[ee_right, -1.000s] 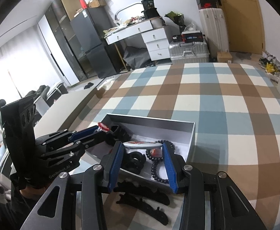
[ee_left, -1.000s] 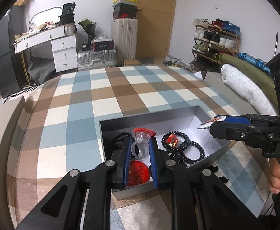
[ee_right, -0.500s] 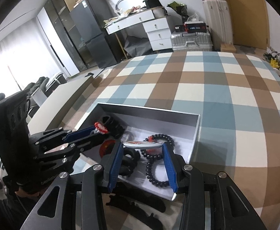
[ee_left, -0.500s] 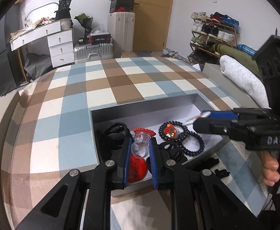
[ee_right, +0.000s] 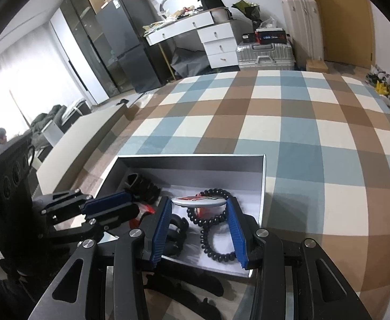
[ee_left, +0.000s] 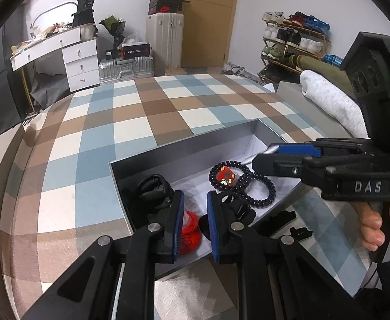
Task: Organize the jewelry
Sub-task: 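Open both tools to release ring and badge inside the box, then withdraw both open tools from the box toward the black claw clips, then lower the right tool onto a long black claw clip and close it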
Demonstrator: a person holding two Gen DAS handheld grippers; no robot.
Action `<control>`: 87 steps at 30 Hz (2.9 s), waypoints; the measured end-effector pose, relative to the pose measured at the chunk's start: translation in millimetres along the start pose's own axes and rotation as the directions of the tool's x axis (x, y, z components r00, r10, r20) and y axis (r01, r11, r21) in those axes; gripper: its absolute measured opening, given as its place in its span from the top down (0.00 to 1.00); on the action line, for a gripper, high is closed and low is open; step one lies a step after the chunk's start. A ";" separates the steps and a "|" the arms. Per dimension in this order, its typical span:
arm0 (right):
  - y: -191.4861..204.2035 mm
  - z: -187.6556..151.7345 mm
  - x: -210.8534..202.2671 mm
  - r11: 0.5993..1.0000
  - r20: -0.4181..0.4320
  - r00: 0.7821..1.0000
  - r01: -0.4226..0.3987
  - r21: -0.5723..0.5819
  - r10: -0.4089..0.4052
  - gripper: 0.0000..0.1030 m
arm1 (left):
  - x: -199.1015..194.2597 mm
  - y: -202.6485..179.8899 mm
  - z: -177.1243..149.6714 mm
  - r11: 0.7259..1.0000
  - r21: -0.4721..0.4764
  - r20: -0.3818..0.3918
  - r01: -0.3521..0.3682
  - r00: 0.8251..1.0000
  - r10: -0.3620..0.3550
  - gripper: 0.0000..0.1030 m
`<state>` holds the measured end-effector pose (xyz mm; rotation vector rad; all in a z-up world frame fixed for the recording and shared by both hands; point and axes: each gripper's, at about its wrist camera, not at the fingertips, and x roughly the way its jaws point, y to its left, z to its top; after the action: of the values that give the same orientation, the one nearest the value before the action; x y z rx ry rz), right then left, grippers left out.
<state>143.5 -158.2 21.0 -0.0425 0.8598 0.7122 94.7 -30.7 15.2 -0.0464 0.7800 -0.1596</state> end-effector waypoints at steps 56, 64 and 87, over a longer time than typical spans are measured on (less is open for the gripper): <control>38.1 -79.1 -2.6 0.983 -0.137 0.974 0.173 -0.069 -0.181 0.01 | -37.3 15.6 -40.5 0.994 -0.073 0.004 -0.078 0.997 0.078 0.02; 46.4 -83.3 7.6 0.979 -0.146 0.970 0.184 -0.084 -0.194 0.01 | -38.3 20.8 -40.2 0.992 -0.099 0.006 -0.080 0.997 0.081 0.02; 56.7 -78.7 24.7 0.944 -0.118 0.937 0.321 -0.077 -0.329 0.00 | -33.4 25.9 -42.1 0.990 -0.109 -0.016 -0.089 0.996 0.088 0.02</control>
<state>67.5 -125.1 -35.2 -0.2791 0.9294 0.4245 45.0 1.0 6.0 -0.1151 0.8005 -0.0328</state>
